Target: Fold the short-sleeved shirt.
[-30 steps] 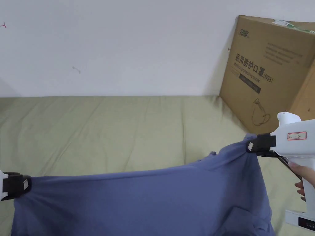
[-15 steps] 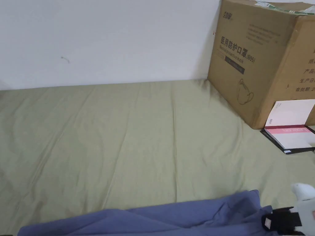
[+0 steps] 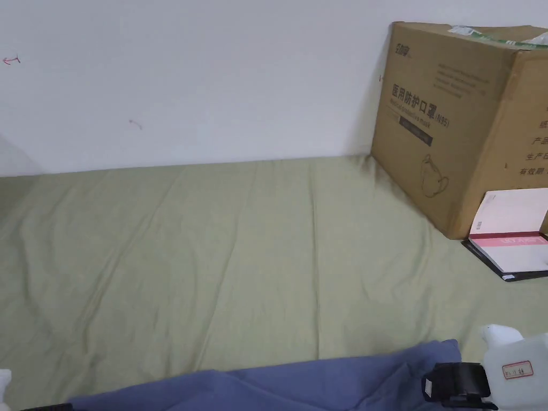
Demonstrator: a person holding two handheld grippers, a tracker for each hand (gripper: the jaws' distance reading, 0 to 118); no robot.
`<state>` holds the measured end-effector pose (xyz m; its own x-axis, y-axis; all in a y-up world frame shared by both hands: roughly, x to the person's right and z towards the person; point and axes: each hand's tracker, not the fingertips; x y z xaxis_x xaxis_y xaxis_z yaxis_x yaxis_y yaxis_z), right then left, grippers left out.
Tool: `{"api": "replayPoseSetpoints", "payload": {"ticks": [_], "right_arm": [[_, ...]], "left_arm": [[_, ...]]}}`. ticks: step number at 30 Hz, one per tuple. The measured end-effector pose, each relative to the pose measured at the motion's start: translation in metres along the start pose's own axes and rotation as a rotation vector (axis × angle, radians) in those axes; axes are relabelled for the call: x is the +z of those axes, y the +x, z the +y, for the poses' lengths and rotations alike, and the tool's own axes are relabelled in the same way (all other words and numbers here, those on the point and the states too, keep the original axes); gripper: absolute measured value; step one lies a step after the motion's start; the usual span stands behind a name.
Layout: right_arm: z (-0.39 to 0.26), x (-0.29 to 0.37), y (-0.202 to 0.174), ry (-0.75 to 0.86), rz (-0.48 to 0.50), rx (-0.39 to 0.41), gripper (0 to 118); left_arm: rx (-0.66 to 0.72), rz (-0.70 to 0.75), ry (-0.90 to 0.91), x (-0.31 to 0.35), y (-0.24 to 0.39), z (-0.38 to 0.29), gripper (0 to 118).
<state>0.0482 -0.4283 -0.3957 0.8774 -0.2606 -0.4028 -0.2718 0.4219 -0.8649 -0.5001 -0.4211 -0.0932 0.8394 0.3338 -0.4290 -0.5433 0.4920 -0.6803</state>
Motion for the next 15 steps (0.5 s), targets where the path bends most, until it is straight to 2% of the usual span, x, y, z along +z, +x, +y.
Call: {"api": "replayPoseSetpoints", "payload": {"ticks": [5,8,10,11,12,13,14,15], "right_arm": [[0.003,0.041,-0.038,0.184,0.042,0.084,117],[-0.004,0.066,-0.063,0.306,0.078,0.150,116],[-0.013,0.082,-0.079,0.408,0.098,0.206,110],[-0.019,0.089,-0.085,0.462,0.116,0.230,105],[-0.023,0.093,-0.089,0.493,0.139,0.262,94],[-0.027,0.096,-0.095,0.518,0.165,0.285,63],[-0.031,0.097,-0.101,0.531,0.170,0.299,27],[-0.034,0.096,-0.105,0.538,0.161,0.301,0]], "left_arm": [[-0.067,-0.011,0.210,0.045,0.051,0.009,100],[-0.113,0.051,0.365,0.067,0.083,0.004,100],[-0.141,0.057,0.440,0.073,0.097,-0.003,97],[-0.156,0.062,0.482,0.077,0.105,-0.008,91],[-0.167,0.054,0.519,0.079,0.112,-0.013,79],[-0.176,0.054,0.547,0.077,0.114,-0.018,51],[-0.172,0.047,0.546,0.077,0.118,-0.023,23],[-0.171,0.045,0.544,0.075,0.122,-0.026,0]]}}
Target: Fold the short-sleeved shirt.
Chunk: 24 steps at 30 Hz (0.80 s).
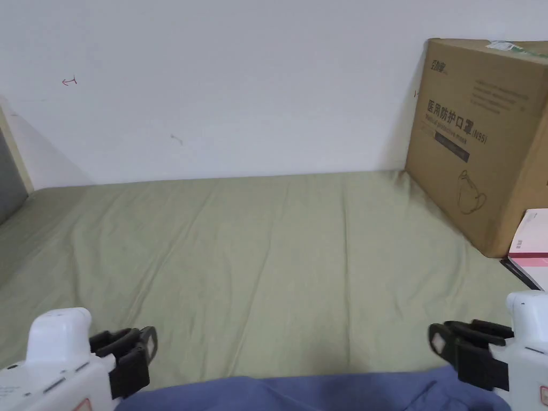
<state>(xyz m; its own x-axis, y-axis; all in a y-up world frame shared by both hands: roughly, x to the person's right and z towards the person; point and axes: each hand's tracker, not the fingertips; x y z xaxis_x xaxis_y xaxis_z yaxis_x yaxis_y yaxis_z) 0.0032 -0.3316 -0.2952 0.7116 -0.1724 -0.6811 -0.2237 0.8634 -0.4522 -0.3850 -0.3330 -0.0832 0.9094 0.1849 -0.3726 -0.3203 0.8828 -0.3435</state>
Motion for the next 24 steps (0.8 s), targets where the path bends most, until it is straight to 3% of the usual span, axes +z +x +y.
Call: {"api": "replayPoseSetpoints", "payload": {"ticks": [2,8,12,14,15,16,17,18,21,24], "right_arm": [[-0.008,0.001,-0.005,0.025,-0.017,-0.026,0],[-0.013,0.007,0.014,0.100,0.124,-0.219,0],[-0.004,0.013,0.023,0.109,0.046,-0.205,0],[-0.004,0.011,0.028,0.104,0.044,-0.211,0],[-0.003,0.010,0.026,0.096,0.036,-0.217,0],[-0.003,0.007,0.026,0.076,0.023,-0.228,0],[-0.004,0.004,0.026,0.060,0.015,-0.232,0],[-0.005,0.000,0.025,0.045,0.007,-0.231,0],[-0.005,-0.011,0.015,0.006,-0.018,-0.217,0],[-0.003,-0.024,0.008,-0.037,0.007,-0.253,0]], "left_arm": [[-0.005,0.044,0.018,0.000,0.011,-0.009,0],[0.152,-0.084,-0.136,-0.015,-0.033,0.007,0],[0.442,-0.217,-0.330,-0.050,-0.121,0.011,0],[0.501,-0.204,-0.413,-0.066,-0.150,-0.001,2],[0.516,-0.196,-0.426,-0.071,-0.162,-0.008,16],[0.504,-0.170,-0.449,-0.079,-0.175,-0.015,59],[0.511,-0.159,-0.487,-0.087,-0.187,-0.023,94],[0.524,-0.160,-0.513,-0.093,-0.191,-0.032,114],[0.632,-0.218,-0.554,-0.117,-0.215,-0.053,117],[0.801,-0.351,-0.556,-0.148,-0.237,-0.081,117]]}}
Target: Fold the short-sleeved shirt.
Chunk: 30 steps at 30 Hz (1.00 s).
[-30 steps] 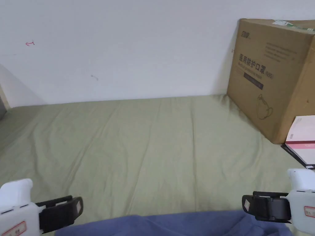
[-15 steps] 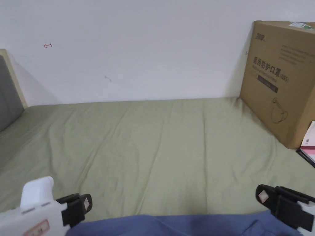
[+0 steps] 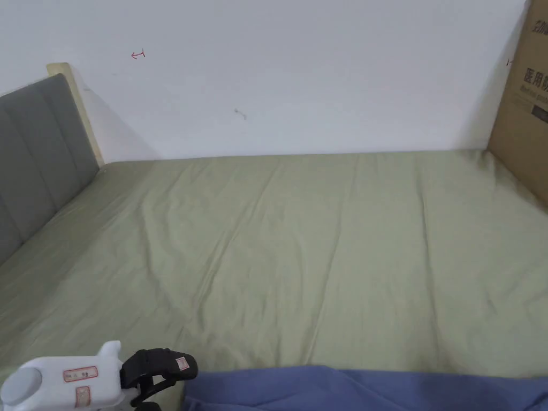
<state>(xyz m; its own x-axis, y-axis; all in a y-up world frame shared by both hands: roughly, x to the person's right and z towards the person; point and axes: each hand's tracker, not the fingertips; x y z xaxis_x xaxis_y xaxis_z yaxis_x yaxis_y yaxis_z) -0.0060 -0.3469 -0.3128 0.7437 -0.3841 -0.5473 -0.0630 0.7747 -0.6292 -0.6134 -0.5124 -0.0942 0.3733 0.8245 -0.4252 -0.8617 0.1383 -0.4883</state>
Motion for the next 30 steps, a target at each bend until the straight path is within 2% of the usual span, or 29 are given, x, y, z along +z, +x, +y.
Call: {"api": "replayPoseSetpoints", "payload": {"ticks": [4,7,11,12,13,14,15,16,17,18,19,22,27,30], "right_arm": [[0.004,-0.010,-0.011,-0.032,0.011,0.000,0],[0.012,-0.011,-0.018,-0.042,0.011,0.034,0],[0.019,-0.013,-0.021,-0.038,0.016,0.044,0],[0.020,-0.013,-0.020,-0.035,0.022,0.038,0],[0.021,-0.014,-0.020,-0.035,0.032,0.023,0],[0.022,-0.015,-0.019,-0.038,0.037,0.006,0],[0.022,-0.016,-0.017,-0.039,0.042,-0.006,0],[0.021,-0.017,-0.014,-0.040,0.044,-0.019,0],[0.020,-0.017,-0.014,-0.040,0.042,-0.026,0],[0.019,-0.018,-0.013,-0.042,0.040,-0.031,0],[0.017,-0.019,-0.007,-0.046,0.038,-0.038,0],[0.016,-0.018,0.001,-0.062,0.036,-0.034,0],[0.017,-0.014,0.006,-0.062,0.044,-0.006,0],[0.017,-0.011,0.008,-0.051,0.076,-0.002,0]], "left_arm": [[0.178,-0.201,-0.053,-0.031,-0.051,0.006,118],[0.201,-0.358,-0.027,-0.035,-0.058,0.006,118],[0.166,-0.353,-0.053,-0.048,-0.055,-0.002,117],[0.149,-0.358,-0.060,-0.049,-0.055,-0.001,111],[0.121,-0.336,-0.065,-0.050,-0.053,-0.002,94],[0.084,-0.286,-0.053,-0.050,-0.051,-0.006,84],[0.062,-0.221,-0.049,-0.052,-0.051,-0.009,84],[0.027,-0.062,-0.056,-0.061,-0.052,-0.013,41],[-0.011,0.053,-0.057,-0.071,-0.055,-0.023,5],[0.025,-0.118,0.022,-0.067,-0.051,-0.027,5],[0.020,-0.099,0.036,-0.067,-0.041,-0.026,5],[-0.083,0.052,0.057,-0.058,-0.018,-0.035,4],[-0.328,0.276,0.096,-0.027,0.044,-0.046,4],[-0.449,0.457,0.203,0.000,0.069,-0.057,4]]}}
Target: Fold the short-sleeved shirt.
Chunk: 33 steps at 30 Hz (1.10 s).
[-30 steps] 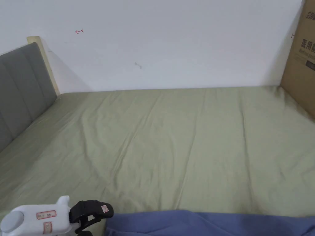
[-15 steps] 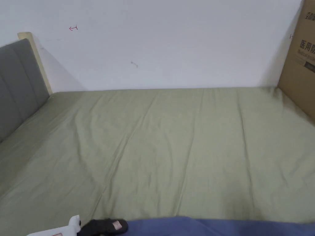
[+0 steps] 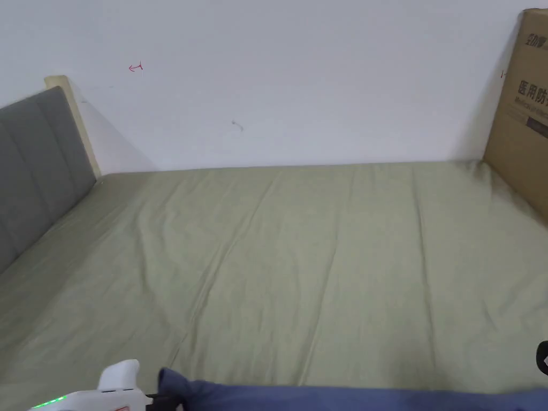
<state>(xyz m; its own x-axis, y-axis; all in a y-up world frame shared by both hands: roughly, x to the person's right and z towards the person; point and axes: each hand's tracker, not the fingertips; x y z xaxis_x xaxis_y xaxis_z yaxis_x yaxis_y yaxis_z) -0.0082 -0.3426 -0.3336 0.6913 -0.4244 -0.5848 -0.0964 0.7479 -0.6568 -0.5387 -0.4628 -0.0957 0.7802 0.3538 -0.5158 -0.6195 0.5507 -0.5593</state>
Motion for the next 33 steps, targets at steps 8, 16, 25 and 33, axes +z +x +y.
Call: {"api": "replayPoseSetpoints", "payload": {"ticks": [8,16,25,33], "right_arm": [[-0.009,0.012,0.000,0.012,0.041,-0.002,0],[-0.016,0.021,0.007,0.019,0.048,-0.025,0],[-0.022,0.033,0.032,0.019,0.018,-0.058,0],[-0.024,0.026,0.038,0.002,0.023,-0.065,0]], "left_arm": [[-0.110,0.257,0.047,0.054,0.026,0.009,4],[-0.113,-0.115,-0.131,0.001,0.166,0.007,4],[-0.076,-0.210,-0.357,-0.100,0.241,-0.025,71],[-0.180,-0.180,-0.182,-0.041,0.219,-0.008,100]]}}
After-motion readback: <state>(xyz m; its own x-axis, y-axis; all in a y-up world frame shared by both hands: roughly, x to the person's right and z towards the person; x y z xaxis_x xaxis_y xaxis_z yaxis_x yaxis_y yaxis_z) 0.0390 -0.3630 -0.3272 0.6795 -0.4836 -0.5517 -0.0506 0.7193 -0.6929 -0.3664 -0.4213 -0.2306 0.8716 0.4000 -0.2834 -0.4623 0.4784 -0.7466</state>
